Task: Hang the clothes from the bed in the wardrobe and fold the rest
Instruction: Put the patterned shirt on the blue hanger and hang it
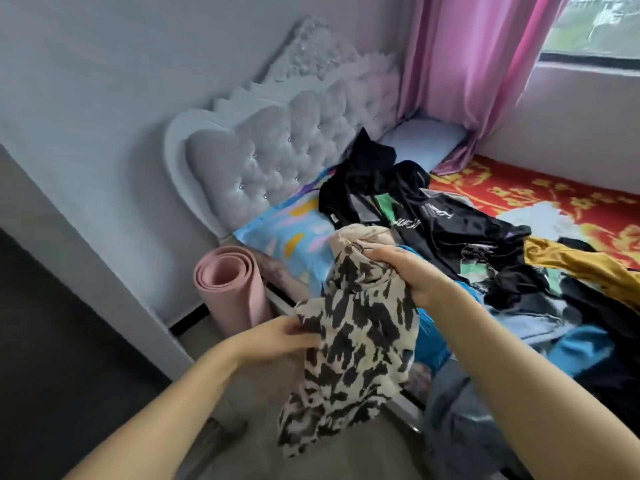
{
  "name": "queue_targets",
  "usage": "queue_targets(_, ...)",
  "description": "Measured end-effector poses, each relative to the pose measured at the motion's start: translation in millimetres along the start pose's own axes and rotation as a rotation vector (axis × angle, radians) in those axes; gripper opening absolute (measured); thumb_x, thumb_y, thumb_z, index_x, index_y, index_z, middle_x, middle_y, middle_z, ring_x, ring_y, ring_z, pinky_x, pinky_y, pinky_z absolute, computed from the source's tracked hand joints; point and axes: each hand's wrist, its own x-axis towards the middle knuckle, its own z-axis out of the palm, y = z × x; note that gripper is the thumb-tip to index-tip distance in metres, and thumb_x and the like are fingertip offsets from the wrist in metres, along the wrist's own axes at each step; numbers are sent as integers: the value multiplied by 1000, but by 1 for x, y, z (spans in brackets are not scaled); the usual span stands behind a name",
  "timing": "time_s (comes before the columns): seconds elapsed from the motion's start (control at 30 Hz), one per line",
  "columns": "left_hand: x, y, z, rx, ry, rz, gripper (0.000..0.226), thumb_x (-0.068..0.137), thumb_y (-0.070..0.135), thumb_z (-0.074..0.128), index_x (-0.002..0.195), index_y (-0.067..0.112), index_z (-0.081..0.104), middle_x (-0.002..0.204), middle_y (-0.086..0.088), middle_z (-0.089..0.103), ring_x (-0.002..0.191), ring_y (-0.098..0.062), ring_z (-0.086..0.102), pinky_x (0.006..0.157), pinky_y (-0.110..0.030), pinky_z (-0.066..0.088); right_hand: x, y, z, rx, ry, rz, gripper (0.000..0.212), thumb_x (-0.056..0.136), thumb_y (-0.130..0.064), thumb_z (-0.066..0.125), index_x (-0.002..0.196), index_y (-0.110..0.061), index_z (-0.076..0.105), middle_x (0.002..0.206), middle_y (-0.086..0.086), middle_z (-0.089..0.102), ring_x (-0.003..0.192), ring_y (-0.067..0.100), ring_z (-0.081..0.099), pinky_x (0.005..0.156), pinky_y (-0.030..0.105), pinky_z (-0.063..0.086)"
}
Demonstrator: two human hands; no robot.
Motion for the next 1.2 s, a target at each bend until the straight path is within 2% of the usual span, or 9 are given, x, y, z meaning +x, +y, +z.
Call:
queue_targets(0.1, -32, 2, -32, 160, 394, 148, 23, 87, 37, 62, 108, 30, 54, 111, 8, 61, 104, -6, 58, 88, -19, 45, -14, -19, 47, -269, -137, -16, 33, 95, -11, 53, 73, -18, 77, 71, 1, 73, 60, 10, 68, 59, 21, 55)
queue_targets(0.17, -53, 18, -43, 162, 640, 327, 30, 87, 30, 66, 113, 26, 52, 115, 10, 57, 108, -3, 55, 94, -11, 41, -23, -36, 71, -401, -224, -55, 16, 91, -11, 60, 87, -11, 75, 78, 4, 73, 65, 12, 68, 62, 21, 55)
queue_targets(0.3, -81, 57, -47, 274, 445, 504, 56, 86, 23, 70, 130, 41, 42, 124, 20, 51, 92, 13, 54, 87, 0, 35, -32, -66, 104, -608, -311, -209, 12, 89, -16, 60, 95, -15, 71, 90, 2, 72, 81, 13, 65, 76, 22, 52)
queue_targets(0.4, -84, 63, -51, 153, 479, 468, 42, 87, 18, 66, 122, 36, 51, 112, 1, 66, 99, -15, 64, 89, -22, 48, -35, -81, 124, -614, -252, -340, 17, 96, -8, 49, 95, -11, 66, 85, -2, 68, 78, 9, 63, 77, 22, 52)
queue_targets(0.53, -92, 50, -71, 198, 638, 281, 16, 81, 24, 68, 93, 28, 58, 85, 1, 67, 77, -18, 63, 74, -35, 49, -31, -80, 136, -638, -128, -393, 18, 99, -10, 46, 99, -2, 63, 88, 13, 61, 80, 22, 58, 78, 37, 47)
queue_targets(0.63, -104, 36, -79, 369, 765, 105, 17, 78, 36, 65, 88, 27, 55, 85, -4, 65, 81, -25, 61, 70, -36, 46, -26, -78, 141, -662, 10, -430, 19, 98, -13, 48, 99, -1, 63, 93, 18, 63, 86, 28, 58, 82, 44, 45)
queue_targets(0.83, -142, 26, -89, 478, 969, -24, 21, 90, 13, 49, 69, 17, 52, 70, -2, 56, 72, -23, 57, 58, -29, 40, -30, -82, 154, -637, 5, -458, 20, 95, -16, 55, 83, -6, 68, 76, 12, 65, 70, 25, 59, 73, 38, 47)
queue_targets(1.07, -179, 63, -100, -245, 742, 2, 16, 90, 23, 60, 86, 9, 66, 83, -12, 72, 75, -20, 69, 72, -30, 57, -16, -99, 162, -892, 190, -561, 15, 90, -27, 63, 100, -16, 62, 83, 0, 64, 75, 16, 59, 68, 27, 46)
queue_targets(1.2, -177, 96, -94, -476, 823, 82, 20, 91, 22, 61, 83, 4, 64, 59, -8, 68, 52, -18, 65, 56, -26, 54, -38, -82, 200, -915, -129, -535, 67, 81, -45, 67, 137, -19, 41, 98, -4, 67, 93, 14, 62, 91, 32, 48)
